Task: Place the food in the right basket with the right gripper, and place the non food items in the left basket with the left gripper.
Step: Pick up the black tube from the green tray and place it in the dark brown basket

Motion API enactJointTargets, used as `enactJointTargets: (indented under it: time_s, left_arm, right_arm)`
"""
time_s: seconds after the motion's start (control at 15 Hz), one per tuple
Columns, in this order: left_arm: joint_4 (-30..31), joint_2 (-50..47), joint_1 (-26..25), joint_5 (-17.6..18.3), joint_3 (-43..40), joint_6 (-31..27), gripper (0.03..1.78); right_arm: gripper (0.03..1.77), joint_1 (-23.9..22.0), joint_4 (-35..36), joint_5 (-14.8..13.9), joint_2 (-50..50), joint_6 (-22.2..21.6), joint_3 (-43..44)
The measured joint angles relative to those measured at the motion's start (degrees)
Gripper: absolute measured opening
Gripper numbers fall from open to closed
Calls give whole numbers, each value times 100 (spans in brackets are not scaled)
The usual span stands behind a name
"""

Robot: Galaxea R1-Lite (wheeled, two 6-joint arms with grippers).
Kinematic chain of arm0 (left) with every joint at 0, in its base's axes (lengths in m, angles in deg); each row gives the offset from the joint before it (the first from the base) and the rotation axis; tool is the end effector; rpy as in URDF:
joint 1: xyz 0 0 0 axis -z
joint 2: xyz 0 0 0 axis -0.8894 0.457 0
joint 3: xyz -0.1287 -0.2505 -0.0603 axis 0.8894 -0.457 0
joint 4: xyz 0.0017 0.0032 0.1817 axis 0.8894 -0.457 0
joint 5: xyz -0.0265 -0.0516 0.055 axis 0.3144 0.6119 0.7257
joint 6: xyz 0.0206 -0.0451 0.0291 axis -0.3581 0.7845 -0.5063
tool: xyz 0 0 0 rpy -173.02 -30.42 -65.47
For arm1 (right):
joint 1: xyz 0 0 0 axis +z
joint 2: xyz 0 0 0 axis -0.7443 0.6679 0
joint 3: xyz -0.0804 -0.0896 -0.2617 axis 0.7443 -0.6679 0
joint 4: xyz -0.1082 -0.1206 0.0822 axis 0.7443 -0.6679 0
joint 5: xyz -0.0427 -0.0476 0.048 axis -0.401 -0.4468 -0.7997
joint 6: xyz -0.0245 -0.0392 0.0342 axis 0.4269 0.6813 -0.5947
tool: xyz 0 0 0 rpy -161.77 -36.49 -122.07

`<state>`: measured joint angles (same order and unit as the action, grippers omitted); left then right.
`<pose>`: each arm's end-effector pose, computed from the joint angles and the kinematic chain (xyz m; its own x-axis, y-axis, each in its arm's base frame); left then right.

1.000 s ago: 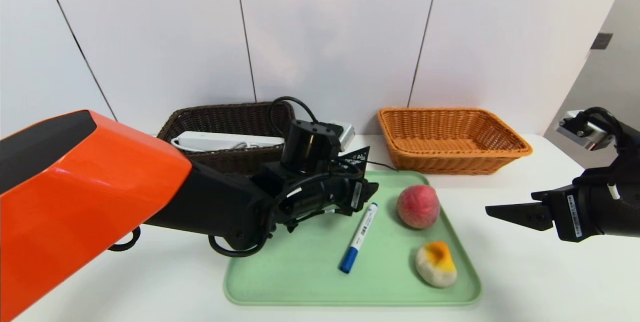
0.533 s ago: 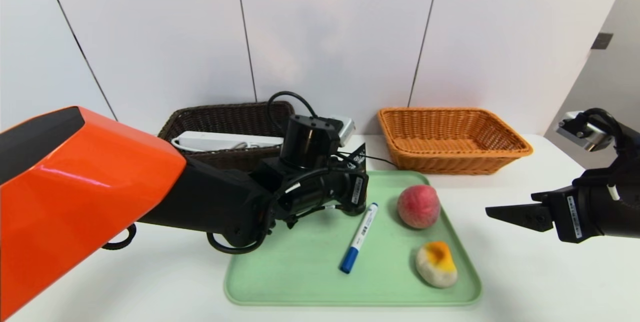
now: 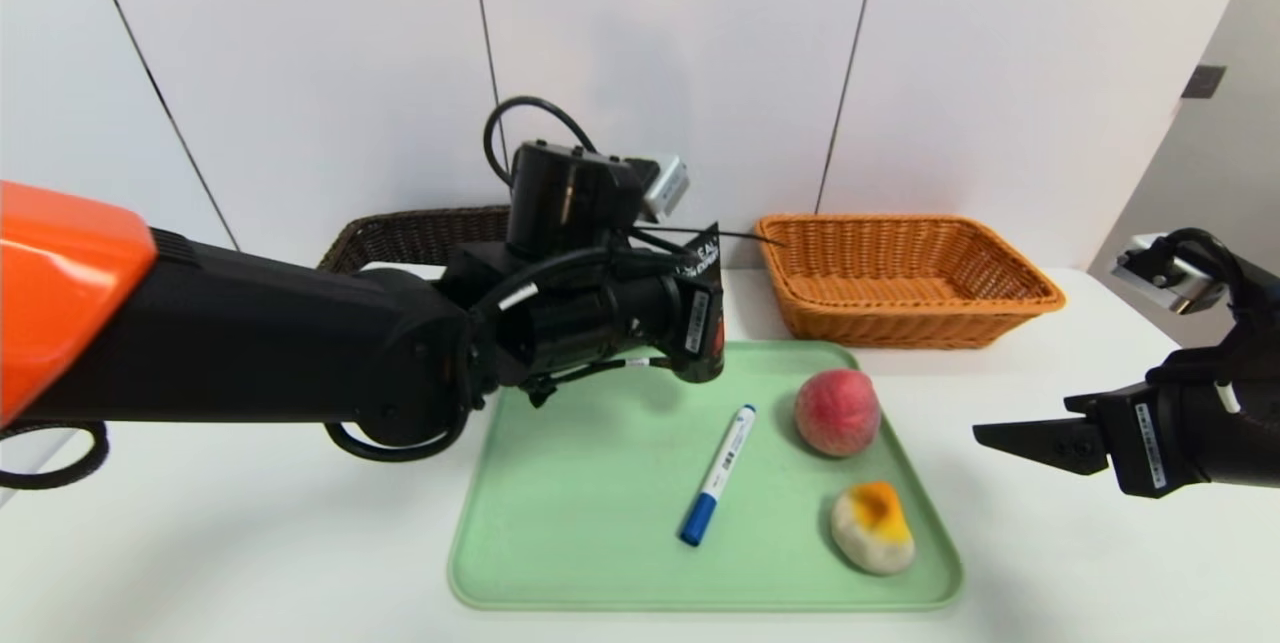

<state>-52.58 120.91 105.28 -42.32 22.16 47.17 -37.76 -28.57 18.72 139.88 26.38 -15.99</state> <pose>0.2983 -0.2737 0.2063 0.7097 -0.6566 -0.2555 0.6485 0.7505 -0.1275 0.2020 0.0478 0.1788 0.6918 0.3171 -0.6487 -0.3404 0.9355 0.0943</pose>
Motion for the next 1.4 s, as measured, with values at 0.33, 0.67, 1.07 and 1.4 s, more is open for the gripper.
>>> enactJointTargets:
  time_s: [0.33, 0.67, 1.07, 1.4]
  left_arm:
    - [-1217, -463, -612, -9, 1156, -11, 30]
    - [-1438, -396, -1646, -5, 1569, -657, 30]
    - [-1381, 229, -2136, -9, 1632, -651, 30]
    - [-1101, 911, -2216, -11, 1820, -621, 30]
  right_arm:
    - [171, 0, 11, 33, 4, 16, -40]
    - [171, 0, 88, 44, 22, 17, -61]
    - [171, 0, 93, 44, 39, 16, -93]
    - [171, 0, 93, 33, 77, 17, -90]
